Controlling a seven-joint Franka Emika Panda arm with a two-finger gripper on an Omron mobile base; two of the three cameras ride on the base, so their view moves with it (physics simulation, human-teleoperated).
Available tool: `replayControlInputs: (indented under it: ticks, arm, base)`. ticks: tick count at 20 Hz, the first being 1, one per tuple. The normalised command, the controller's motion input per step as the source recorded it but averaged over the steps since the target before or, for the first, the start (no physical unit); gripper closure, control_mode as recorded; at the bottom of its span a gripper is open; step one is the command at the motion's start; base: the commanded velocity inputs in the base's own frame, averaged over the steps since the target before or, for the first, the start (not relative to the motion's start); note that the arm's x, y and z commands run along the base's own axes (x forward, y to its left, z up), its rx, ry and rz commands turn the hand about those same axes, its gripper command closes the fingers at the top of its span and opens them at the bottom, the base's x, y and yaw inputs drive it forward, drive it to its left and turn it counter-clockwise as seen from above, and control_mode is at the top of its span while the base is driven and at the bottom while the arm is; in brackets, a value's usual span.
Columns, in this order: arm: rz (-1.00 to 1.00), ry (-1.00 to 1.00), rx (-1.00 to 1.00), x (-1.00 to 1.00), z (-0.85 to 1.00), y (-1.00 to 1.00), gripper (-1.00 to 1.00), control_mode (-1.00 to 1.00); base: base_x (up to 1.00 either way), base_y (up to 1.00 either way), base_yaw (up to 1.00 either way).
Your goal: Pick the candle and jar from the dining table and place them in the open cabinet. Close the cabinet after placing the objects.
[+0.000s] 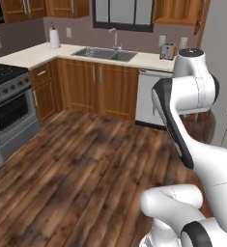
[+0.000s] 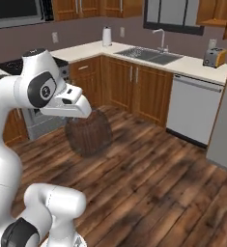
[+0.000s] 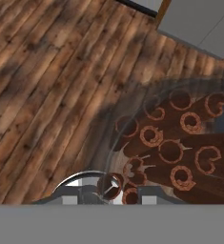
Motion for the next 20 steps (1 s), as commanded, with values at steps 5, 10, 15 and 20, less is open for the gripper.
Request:
replayControlInputs:
  ticks: [5, 10, 15, 20]
  arm:
    - [0.0, 0.0, 0.0, 0.0, 0.0, 0.0, 1.0, 1.0]
    - [0.0, 0.0, 0.0, 0.0, 0.0, 0.0, 1.0, 1.0]
    - [0.0, 0.0, 0.0, 0.0, 0.0, 0.0, 1.0, 1.0]
    - [0.0, 0.0, 0.0, 0.0, 0.0, 0.0, 1.0, 1.0]
  base:
    - [1.0, 0.2, -0.28]
    - [1.0, 0.29, -0.28]
    - [1.0, 0.29, -0.28]
    - [1.0, 0.28, -0.29]
